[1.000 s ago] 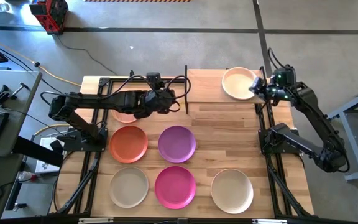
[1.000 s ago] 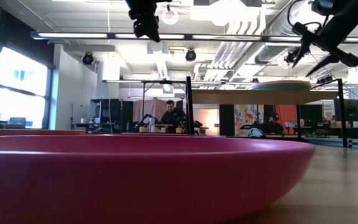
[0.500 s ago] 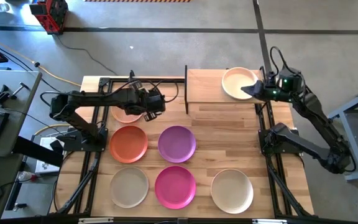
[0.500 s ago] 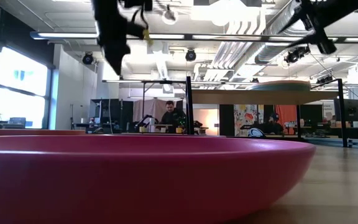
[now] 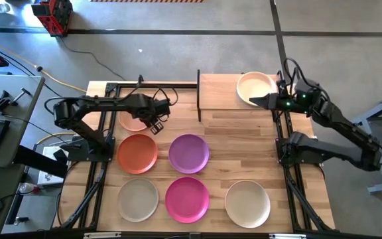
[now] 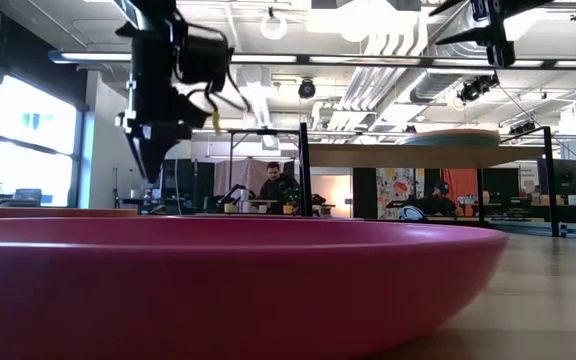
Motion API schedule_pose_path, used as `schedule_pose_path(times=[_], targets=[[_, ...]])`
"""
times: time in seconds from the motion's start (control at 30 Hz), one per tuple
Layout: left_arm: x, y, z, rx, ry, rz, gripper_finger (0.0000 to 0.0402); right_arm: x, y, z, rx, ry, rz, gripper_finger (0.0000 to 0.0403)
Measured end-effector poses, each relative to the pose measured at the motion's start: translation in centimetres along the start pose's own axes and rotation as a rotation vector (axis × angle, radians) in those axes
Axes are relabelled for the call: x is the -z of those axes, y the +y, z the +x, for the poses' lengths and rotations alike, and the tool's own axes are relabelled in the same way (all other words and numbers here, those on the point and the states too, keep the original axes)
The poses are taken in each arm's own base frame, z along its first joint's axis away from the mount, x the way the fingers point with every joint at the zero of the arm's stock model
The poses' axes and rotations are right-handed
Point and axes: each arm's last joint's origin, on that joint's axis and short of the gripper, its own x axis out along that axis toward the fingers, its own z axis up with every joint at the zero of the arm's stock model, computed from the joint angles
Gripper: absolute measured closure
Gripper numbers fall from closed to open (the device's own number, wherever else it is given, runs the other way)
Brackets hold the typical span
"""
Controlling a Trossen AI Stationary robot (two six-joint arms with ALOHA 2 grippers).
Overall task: Place and stack plates onto a shelf
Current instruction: Stack the brown plate on top of the light orange plate on the shelf
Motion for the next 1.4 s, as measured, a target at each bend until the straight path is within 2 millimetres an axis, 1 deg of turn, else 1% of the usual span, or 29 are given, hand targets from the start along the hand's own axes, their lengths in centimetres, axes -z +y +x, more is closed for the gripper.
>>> schedule_pose_path(times=[0.17, 0.33, 0.47, 0.63, 0.8, 1.03, 1.2, 1.4], targets=[[0.7, 0.2, 1.5, 0.026, 0.044, -0.040, 0.0266, 0.5, 0.3, 0.1, -0.007, 0.016, -0.013, 0.0220], [1.0, -0.2, 2.7, 0.098, 0.038, -0.055, 0.0266, 0.6, 0.4, 0.2, 0.013, -0.009, -0.021, 0.0220], [1.1, -0.3, 3.1, 0.124, 0.031, -0.059, 0.0266, 0.7, 0.5, 0.3, 0.017, -0.011, -0.023, 0.0220], [1.0, -0.4, 3.6, 0.121, 0.038, -0.064, 0.0266, 0.7, 0.5, 0.3, 0.018, -0.012, -0.023, 0.0220], [0.8, -0.6, 4.4, 0.109, 0.066, -0.059, 0.0266, 0.7, 0.5, 0.3, 0.018, -0.013, -0.023, 0.0220], [0.6, -0.7, 6.3, 0.080, 0.138, -0.065, 0.0269, 0.7, 0.5, 0.3, 0.018, -0.013, -0.023, 0.0220], [0.5, -0.6, 7.0, 0.071, 0.162, -0.069, 0.0293, 0.7, 0.5, 0.3, 0.018, -0.013, -0.024, 0.0220], [0.5, -0.6, 6.9, 0.074, 0.161, -0.023, 0.0362, 0.7, 0.5, 0.3, 0.018, -0.012, -0.023, 0.0220]])
